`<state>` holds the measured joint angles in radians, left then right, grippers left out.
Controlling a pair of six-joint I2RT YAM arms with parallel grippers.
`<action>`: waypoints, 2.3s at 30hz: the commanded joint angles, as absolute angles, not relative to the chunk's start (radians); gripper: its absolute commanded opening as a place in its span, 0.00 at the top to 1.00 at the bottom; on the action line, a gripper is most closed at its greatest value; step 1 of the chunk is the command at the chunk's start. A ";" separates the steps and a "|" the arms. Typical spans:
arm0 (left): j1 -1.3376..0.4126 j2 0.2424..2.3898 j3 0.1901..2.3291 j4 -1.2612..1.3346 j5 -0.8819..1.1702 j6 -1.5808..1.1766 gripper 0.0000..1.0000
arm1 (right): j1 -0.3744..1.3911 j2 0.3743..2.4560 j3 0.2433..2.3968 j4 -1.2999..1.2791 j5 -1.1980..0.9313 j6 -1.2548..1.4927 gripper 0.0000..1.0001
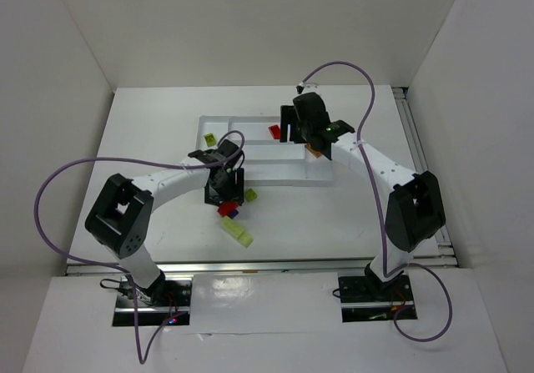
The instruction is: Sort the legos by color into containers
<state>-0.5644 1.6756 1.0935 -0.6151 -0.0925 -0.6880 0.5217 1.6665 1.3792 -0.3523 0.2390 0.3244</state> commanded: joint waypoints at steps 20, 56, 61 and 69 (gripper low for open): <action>-0.666 1.749 1.186 -0.726 -0.322 -0.687 0.17 | 0.532 1.635 1.353 -0.337 0.239 0.333 0.21; -0.641 1.674 1.149 -0.676 -0.218 -0.652 0.29 | 0.532 1.644 1.373 -0.367 0.239 0.342 0.21; -0.641 1.664 1.118 -0.667 -0.179 -0.652 0.32 | 0.532 1.654 1.373 -0.367 0.230 0.342 0.21; -0.641 1.695 1.118 -0.681 -0.210 -0.664 0.38 | 0.532 1.654 1.364 -0.367 0.221 0.342 0.21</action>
<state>-0.6434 1.6978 1.1233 -0.6582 -0.2039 -0.6594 0.5220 1.6665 1.3548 -0.3607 0.2234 0.3359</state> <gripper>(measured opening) 0.629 0.785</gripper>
